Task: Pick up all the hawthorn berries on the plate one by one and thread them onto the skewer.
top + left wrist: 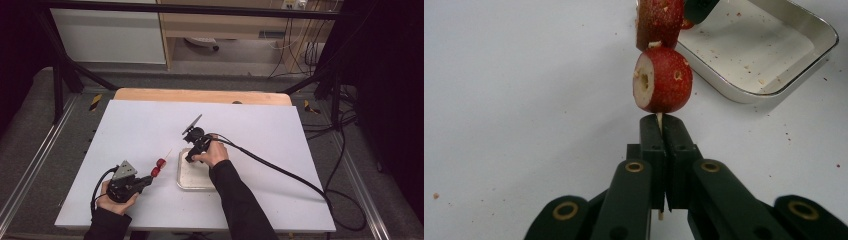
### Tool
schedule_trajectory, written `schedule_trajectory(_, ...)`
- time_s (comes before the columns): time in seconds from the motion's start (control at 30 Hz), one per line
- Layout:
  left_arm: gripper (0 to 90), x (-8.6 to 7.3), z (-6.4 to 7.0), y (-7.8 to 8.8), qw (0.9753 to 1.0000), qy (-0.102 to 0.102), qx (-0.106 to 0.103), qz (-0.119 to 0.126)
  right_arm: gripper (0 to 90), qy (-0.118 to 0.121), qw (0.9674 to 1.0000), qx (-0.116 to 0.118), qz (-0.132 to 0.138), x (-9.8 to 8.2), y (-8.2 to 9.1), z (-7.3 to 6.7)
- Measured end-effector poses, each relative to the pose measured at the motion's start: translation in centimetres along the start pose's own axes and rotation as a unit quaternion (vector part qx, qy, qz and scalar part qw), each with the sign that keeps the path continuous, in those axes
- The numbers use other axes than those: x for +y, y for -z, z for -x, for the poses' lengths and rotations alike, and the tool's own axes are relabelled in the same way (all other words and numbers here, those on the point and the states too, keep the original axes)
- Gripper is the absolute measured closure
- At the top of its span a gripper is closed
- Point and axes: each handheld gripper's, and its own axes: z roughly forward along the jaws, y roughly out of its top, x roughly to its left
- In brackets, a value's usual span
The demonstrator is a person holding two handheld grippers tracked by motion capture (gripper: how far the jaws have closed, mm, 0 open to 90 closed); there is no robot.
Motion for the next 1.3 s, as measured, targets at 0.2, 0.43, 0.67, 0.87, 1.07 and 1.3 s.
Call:
schedule_trajectory(0.2,88.4,0.0,0.2,-0.1,1.0000,-0.004,0.001,0.000,56.0,-0.006,1.0000,0.007,-0.001,0.0,-0.3,0.0)
schedule_trajectory(0.43,88.4,0.0,0.2,-0.2,1.0000,-0.007,0.001,-0.002,61.4,-0.014,0.9998,0.013,-0.005,0.0,-0.3,0.0)
schedule_trajectory(0.67,88.4,0.0,0.4,-0.1,0.9999,-0.010,0.001,-0.002,61.8,-0.016,0.9997,0.017,0.012,0.0,0.6,-0.2)
schedule_trajectory(0.87,88.4,0.0,0.6,-0.1,0.9999,-0.014,0.000,0.001,61.9,-0.021,0.9989,0.021,0.037,-0.5,2.6,-0.7)
schedule_trajectory(1.07,88.4,0.1,1.0,-0.1,0.9998,-0.018,-0.002,0.004,61.9,-0.035,0.9966,0.029,0.068,-1.9,4.7,-1.0)
schedule_trajectory(1.3,88.3,0.3,1.6,-0.2,0.9997,-0.020,-0.004,0.010,62.0,-0.061,0.9885,0.052,0.128,-4.7,5.8,-0.6)
